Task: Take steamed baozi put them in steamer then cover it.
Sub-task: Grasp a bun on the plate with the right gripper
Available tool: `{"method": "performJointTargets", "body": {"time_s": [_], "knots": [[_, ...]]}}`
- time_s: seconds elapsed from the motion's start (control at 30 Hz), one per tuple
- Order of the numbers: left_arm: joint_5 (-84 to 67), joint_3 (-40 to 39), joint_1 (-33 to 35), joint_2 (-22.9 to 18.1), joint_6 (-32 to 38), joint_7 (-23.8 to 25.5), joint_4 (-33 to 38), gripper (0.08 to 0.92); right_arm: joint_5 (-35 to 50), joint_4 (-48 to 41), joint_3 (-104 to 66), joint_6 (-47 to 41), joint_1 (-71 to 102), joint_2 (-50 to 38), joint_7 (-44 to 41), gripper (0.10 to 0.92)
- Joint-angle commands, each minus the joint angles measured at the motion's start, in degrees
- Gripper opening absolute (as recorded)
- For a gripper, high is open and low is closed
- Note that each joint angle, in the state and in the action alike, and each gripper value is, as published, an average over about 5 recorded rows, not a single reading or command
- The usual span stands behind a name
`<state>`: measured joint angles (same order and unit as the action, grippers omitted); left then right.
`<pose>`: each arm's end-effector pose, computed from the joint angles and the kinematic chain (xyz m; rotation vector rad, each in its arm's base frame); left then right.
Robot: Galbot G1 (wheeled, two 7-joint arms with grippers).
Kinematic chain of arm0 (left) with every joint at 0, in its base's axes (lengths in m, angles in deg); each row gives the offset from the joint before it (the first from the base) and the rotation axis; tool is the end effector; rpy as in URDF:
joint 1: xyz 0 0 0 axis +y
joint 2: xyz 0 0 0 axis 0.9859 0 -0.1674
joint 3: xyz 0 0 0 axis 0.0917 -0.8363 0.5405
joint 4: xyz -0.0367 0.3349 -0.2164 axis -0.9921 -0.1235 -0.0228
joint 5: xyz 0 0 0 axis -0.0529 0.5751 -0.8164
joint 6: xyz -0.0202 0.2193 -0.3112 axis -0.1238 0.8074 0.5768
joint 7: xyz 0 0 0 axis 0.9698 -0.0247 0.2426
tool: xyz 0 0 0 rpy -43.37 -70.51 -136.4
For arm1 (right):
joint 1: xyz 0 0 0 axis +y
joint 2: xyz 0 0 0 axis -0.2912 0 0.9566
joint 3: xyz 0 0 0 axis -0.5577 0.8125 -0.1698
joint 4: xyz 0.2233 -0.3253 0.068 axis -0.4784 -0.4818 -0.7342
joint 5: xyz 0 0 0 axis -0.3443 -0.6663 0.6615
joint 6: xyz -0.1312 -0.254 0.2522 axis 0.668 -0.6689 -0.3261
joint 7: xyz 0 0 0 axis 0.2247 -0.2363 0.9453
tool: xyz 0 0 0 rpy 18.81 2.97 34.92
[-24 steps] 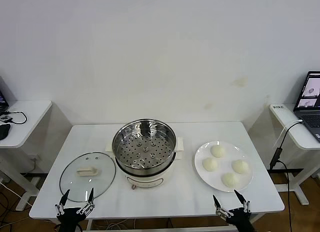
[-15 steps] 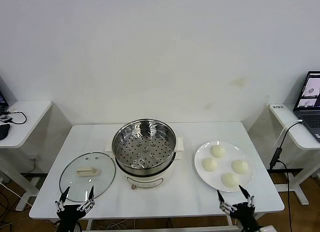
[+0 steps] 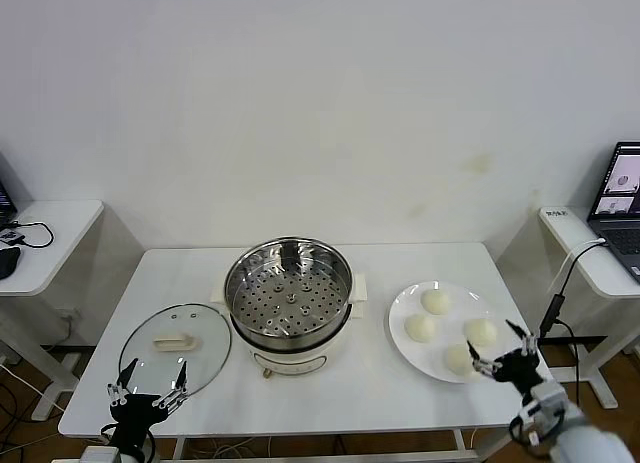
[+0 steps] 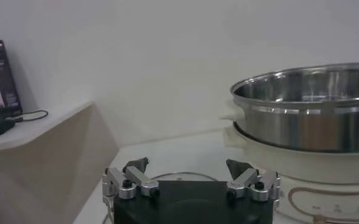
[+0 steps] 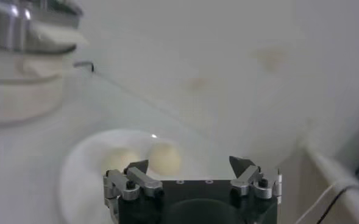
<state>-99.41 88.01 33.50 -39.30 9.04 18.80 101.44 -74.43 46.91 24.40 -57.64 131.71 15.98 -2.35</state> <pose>0.1162 0.1150 -0.3325 0.0779 -2.8853 -0.2813 0.2477 -0.2182 -0.3086 0.3324 -2.6640 0.8834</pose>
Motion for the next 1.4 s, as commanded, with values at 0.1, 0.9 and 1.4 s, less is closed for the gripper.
{"method": "performJointTargets", "body": {"time_s": [0.1, 0.9, 1.4], "knots": [[3.7, 0.9, -0.1, 0.0, -2.9, 1.3, 0.7, 0.823, -9.5, -15.4, 11.4, -3.5, -22.2, -18.4, -17.9, 0.823], [3.7, 1.2, 0.9, 0.4, -4.6, 2.7, 2.0, 0.823, -14.1, -44.0, 74.5, 10.1, -81.9, -12.0, -45.2, 0.823], [2.6, 2.7, 0.6, 0.5, -4.6, 2.6, 2.1, 0.823, -15.8, -53.2, 82.4, 10.9, -86.9, -3.6, -49.7, 0.823]]}}
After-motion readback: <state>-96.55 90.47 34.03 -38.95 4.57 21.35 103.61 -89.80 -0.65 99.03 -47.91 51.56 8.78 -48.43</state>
